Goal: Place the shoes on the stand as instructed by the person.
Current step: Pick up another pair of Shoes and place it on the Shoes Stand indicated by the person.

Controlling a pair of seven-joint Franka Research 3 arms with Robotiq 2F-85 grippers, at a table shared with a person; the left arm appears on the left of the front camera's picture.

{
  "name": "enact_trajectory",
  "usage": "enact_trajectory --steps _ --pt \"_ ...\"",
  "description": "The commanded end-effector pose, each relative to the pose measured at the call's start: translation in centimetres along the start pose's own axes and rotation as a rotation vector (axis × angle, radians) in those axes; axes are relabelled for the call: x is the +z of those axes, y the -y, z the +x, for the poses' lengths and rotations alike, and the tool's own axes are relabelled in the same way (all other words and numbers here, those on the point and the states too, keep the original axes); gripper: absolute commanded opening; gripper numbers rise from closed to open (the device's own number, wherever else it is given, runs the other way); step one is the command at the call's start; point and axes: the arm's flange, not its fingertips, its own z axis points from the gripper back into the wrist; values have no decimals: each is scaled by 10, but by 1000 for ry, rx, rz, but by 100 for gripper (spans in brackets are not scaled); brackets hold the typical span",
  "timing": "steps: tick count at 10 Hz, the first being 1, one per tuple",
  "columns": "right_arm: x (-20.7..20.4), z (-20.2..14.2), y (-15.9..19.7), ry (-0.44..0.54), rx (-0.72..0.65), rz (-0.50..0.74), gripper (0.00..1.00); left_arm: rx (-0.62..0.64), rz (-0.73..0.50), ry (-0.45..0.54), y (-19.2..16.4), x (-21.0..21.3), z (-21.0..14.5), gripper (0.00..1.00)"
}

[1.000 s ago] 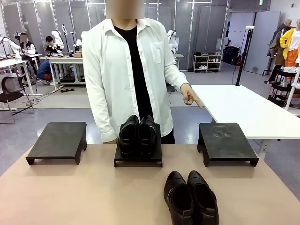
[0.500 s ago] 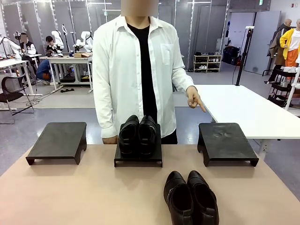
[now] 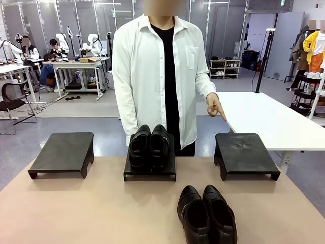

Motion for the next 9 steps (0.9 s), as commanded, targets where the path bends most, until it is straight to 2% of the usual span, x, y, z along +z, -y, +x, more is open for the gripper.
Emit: enact_trajectory --steps 1,4,5,9 --pt "-46 12 -46 -77 -32 -102 100 -13 -18 8 2 2 2 100" --pt "-126 26 -120 -237 -8 -184 100 -13 -18 8 2 2 2 100" --pt "-160 28 -141 -298 1 -272 100 -13 -18 8 2 2 2 100" --pt "-261 -2 -186 -400 9 -469 100 -13 -18 8 2 2 2 100"
